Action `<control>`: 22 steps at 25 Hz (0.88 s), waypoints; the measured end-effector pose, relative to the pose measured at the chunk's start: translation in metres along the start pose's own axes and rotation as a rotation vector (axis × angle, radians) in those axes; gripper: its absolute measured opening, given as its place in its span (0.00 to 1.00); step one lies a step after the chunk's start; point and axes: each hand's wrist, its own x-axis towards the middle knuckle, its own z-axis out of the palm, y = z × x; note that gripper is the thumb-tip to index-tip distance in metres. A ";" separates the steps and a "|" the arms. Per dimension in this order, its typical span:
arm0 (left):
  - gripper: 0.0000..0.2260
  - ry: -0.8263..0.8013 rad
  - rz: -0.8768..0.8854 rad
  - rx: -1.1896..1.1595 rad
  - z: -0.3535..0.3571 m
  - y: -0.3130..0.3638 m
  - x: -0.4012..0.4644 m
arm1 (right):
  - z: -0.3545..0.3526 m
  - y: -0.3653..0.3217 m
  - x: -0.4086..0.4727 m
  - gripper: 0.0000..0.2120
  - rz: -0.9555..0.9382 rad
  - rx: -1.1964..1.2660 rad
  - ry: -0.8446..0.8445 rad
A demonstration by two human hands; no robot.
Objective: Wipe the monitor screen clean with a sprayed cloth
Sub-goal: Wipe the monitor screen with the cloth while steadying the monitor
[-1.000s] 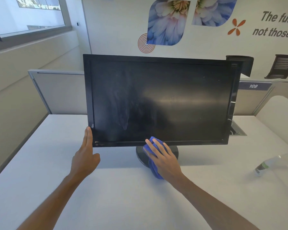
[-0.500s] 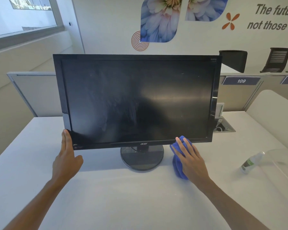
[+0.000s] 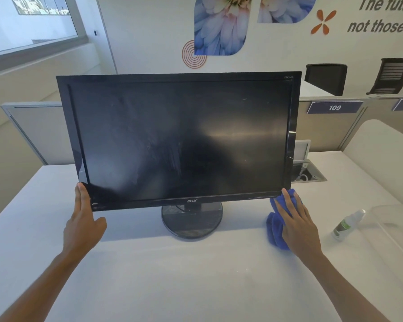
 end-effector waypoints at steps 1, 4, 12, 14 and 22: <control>0.44 -0.004 -0.011 -0.003 -0.001 0.000 0.000 | -0.003 -0.004 -0.003 0.26 0.059 0.062 0.033; 0.44 -0.013 -0.013 -0.017 -0.005 0.001 0.001 | -0.015 -0.020 -0.011 0.34 0.329 0.293 0.189; 0.44 -0.019 -0.002 -0.031 -0.004 0.002 0.000 | -0.012 -0.067 0.020 0.32 0.641 0.490 0.215; 0.45 -0.028 0.006 -0.029 -0.004 -0.002 0.001 | -0.009 -0.082 0.026 0.33 0.715 0.523 0.216; 0.46 -0.032 0.002 -0.021 -0.001 -0.004 0.003 | -0.008 -0.160 0.024 0.33 0.700 0.611 0.169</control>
